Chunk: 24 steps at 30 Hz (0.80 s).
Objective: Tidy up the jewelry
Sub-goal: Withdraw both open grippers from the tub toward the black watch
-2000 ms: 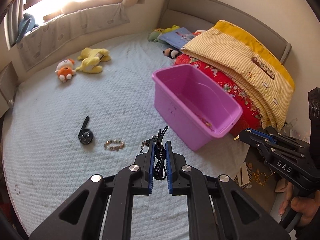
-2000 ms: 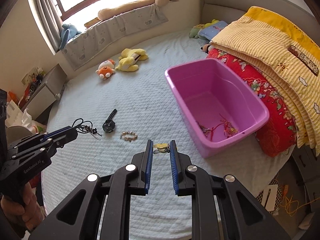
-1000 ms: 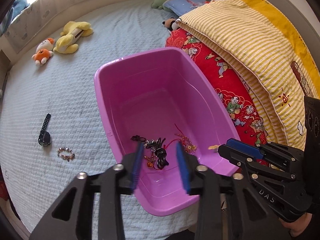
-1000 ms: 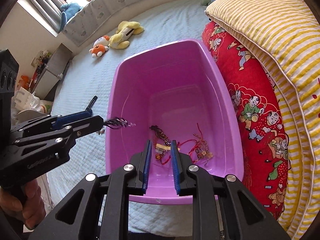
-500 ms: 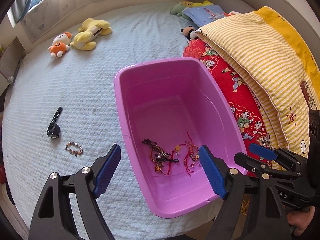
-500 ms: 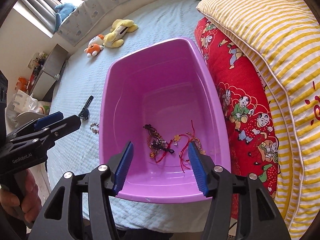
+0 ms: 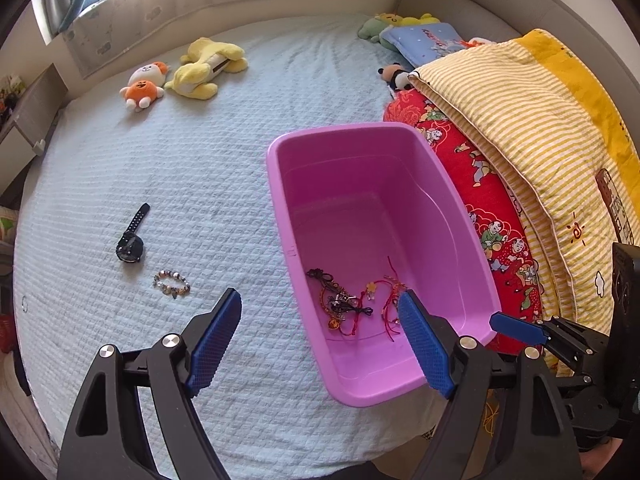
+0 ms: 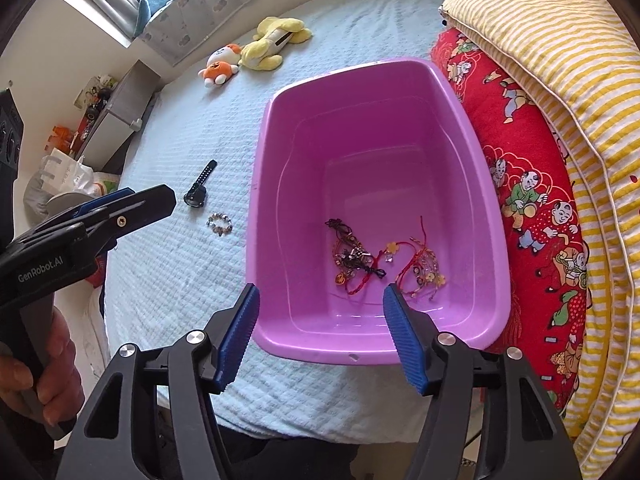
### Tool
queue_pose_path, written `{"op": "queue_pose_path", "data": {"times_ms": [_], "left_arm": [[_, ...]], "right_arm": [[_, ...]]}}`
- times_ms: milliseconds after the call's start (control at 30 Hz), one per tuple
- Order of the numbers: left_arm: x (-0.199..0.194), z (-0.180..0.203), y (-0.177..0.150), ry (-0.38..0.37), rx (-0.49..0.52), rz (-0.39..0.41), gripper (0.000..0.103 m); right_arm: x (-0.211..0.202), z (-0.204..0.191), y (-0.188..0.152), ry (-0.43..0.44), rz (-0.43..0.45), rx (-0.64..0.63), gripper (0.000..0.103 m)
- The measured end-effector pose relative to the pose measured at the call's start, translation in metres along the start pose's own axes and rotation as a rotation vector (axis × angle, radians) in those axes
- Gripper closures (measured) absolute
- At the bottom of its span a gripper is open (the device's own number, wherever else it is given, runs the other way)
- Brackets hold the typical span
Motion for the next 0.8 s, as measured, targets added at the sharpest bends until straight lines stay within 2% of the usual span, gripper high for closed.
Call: {"op": "queue_pose_path", "data": {"times_ms": [267,567,667,800], "left_arm": [[-0.012,-0.055,-0.064,0.036,-0.064,-0.026,0.018],[0.011,-0.159,-0.155,0.106,-0.19,-0.163,0.017],[0.002,-0.2,-0.173,0.125,-0.223,-0.149,0.017],[-0.008,-0.257,-0.194,0.113,-0.263,-0.12,0.016]], "right_arm": [[0.024,-0.055,-0.02,0.044,-0.039,-0.072,0.039],[0.085,-0.118,-0.072,0.051,-0.156,-0.123,0.038],[0.101,-0.143,-0.084,0.03,-0.185,-0.134,0.038],[0.116,-0.185,-0.094,0.002,-0.171,-0.146,0.038]]}}
Point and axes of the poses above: each gripper's, at about its wrist camera, not at the fingertips, and x roughly the way its jaws point, z to its right, y to its top, the point moved 3 cm from there along x, roughly the way its jaws point, and after that the axes turned 11 degrees about -z, right-handed, at the moved point
